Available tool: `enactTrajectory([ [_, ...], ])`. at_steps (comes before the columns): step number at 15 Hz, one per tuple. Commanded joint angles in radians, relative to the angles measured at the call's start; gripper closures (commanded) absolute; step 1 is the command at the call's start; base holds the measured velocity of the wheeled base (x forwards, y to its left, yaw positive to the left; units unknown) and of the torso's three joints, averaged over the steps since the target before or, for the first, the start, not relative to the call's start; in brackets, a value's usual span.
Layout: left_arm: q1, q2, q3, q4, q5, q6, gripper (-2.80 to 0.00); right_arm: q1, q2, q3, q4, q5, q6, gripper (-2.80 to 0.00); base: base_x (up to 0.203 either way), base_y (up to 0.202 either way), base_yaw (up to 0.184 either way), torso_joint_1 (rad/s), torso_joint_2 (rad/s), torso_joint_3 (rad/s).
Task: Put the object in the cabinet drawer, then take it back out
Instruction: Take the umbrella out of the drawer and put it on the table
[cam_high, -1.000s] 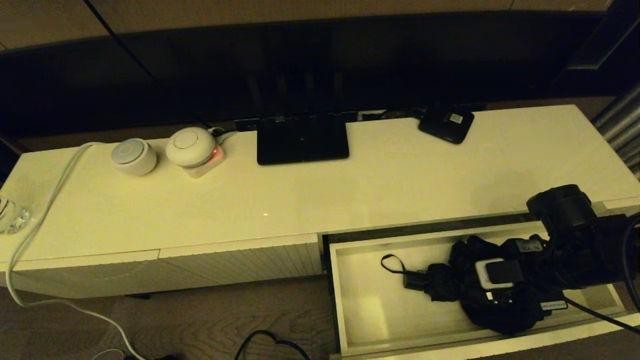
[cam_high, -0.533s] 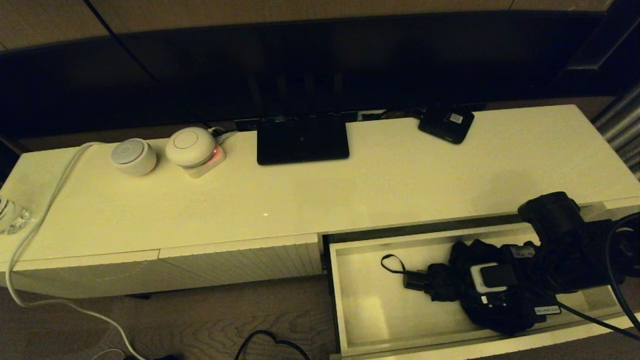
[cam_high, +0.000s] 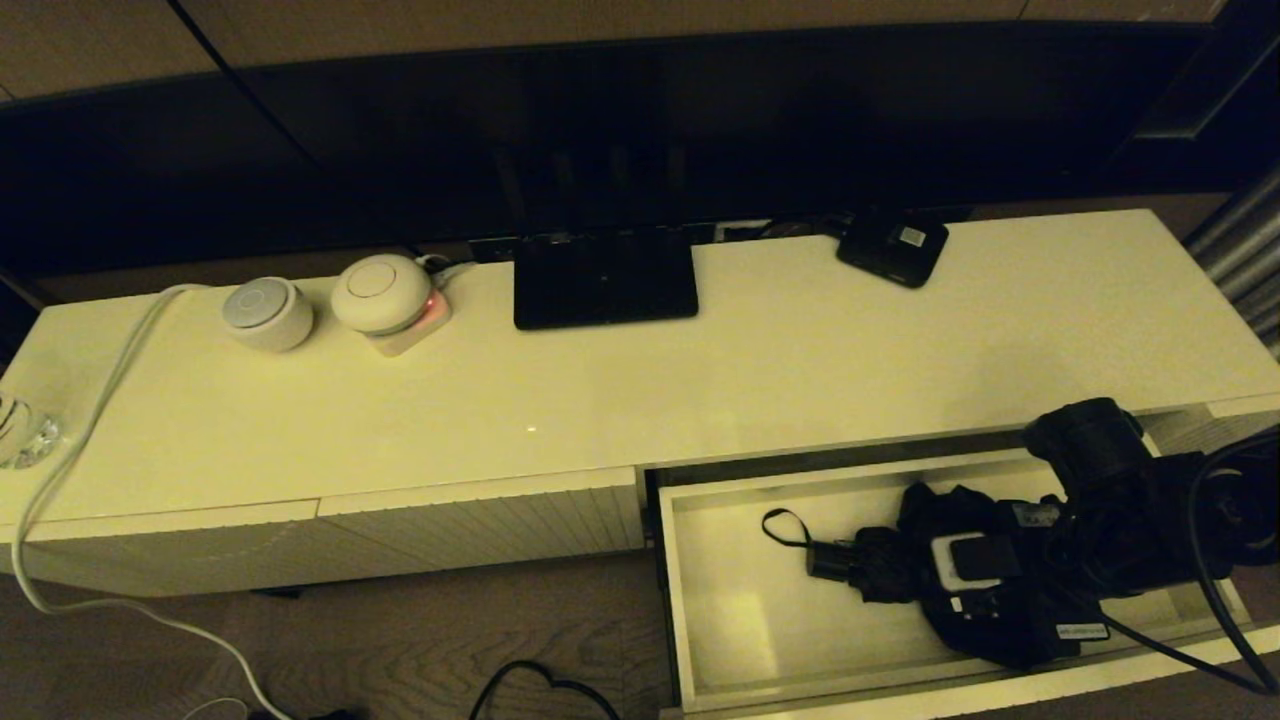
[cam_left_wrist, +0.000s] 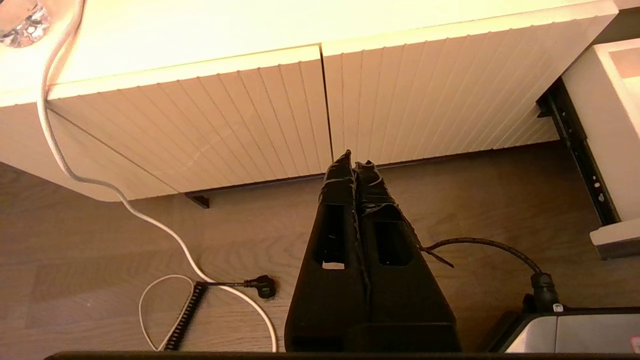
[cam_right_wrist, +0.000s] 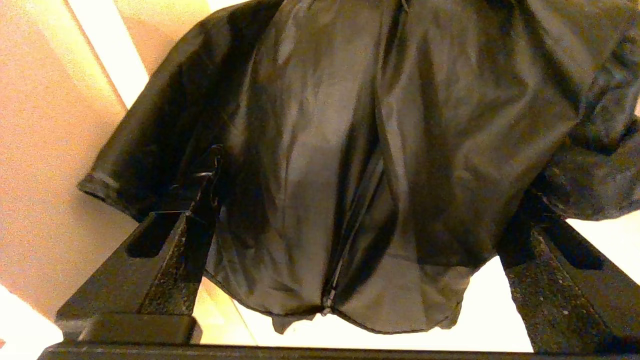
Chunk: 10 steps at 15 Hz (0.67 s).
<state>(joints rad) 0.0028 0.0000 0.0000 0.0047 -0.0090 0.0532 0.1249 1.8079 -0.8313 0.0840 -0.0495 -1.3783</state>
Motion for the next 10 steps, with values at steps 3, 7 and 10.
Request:
enactTrajectory([
  [3,0.000,0.000,0.003,0.000,0.000,0.000,0.00,0.001,0.014,0.009,-0.007,0.003,-0.003,0.00,0.000,0.000,0.000,0.000,0.00,0.000],
  [7,0.000,0.000,0.003,0.000,0.000,0.000,0.00,0.001,0.019,0.017,-0.038,0.008,-0.001,0.00,0.000,0.000,0.000,0.000,0.00,0.000],
  [10,0.000,0.000,0.003,0.000,0.000,0.000,0.00,0.002,0.014,0.017,-0.040,0.010,-0.001,0.00,0.000,0.000,0.000,0.000,0.00,0.000],
])
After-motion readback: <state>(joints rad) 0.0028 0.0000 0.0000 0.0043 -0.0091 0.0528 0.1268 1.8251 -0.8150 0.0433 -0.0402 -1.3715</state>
